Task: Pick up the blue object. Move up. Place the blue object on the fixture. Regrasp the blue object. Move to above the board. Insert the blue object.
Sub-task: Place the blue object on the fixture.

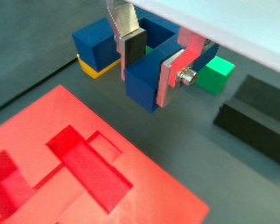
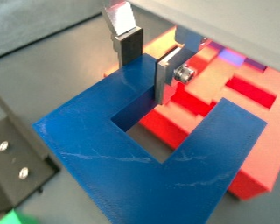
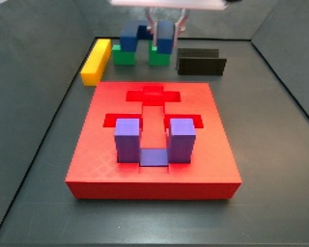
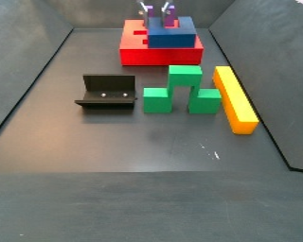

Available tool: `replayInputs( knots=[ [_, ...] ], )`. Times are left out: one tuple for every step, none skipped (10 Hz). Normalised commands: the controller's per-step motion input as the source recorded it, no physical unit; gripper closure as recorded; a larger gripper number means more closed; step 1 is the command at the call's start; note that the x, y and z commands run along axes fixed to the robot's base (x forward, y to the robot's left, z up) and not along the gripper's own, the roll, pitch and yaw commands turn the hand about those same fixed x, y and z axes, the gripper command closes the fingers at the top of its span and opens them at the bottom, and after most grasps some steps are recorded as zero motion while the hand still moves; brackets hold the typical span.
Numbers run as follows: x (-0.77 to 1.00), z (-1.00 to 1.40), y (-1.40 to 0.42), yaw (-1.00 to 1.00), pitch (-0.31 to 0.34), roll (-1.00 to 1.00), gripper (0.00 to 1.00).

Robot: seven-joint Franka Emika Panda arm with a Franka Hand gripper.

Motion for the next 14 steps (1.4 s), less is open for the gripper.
replayInputs(
  knots=[
    [0.65, 0.31, 0.00, -0.37, 0.106, -0.96, 1.00],
    [0.68, 0.31, 0.00, -0.38, 0.120, -0.96, 1.00],
    [0.70, 0.31, 0.00, -0.37, 0.129, -0.94, 1.00],
    [0.73, 0.29, 0.00, -0.37, 0.131, -0.90, 1.00],
    [0.77, 0.26, 0.00, -0.33, 0.140, -0.86, 1.00],
    [0.79, 0.17, 0.09, -0.26, -0.014, -0.84, 1.00],
    [0.78, 0.13, 0.15, -0.21, -0.180, -0.84, 1.00],
    [0.84, 0.12, 0.18, -0.18, -0.223, -0.82, 1.00],
    [0.88, 0.00, 0.17, -0.13, -0.209, -0.71, 1.00],
    [0.93, 0.00, 0.18, -0.09, -0.089, -0.55, 1.00],
    [0.86, -0.09, 0.22, 0.04, 0.000, -0.51, 1.00],
    [0.90, -0.01, 0.23, 0.01, 0.003, -0.45, 1.00],
    [0.91, 0.00, 0.22, 0.00, 0.100, -0.42, 1.00],
    [0.89, 0.00, 0.20, 0.04, 0.074, -0.39, 1.00]
  ],
)
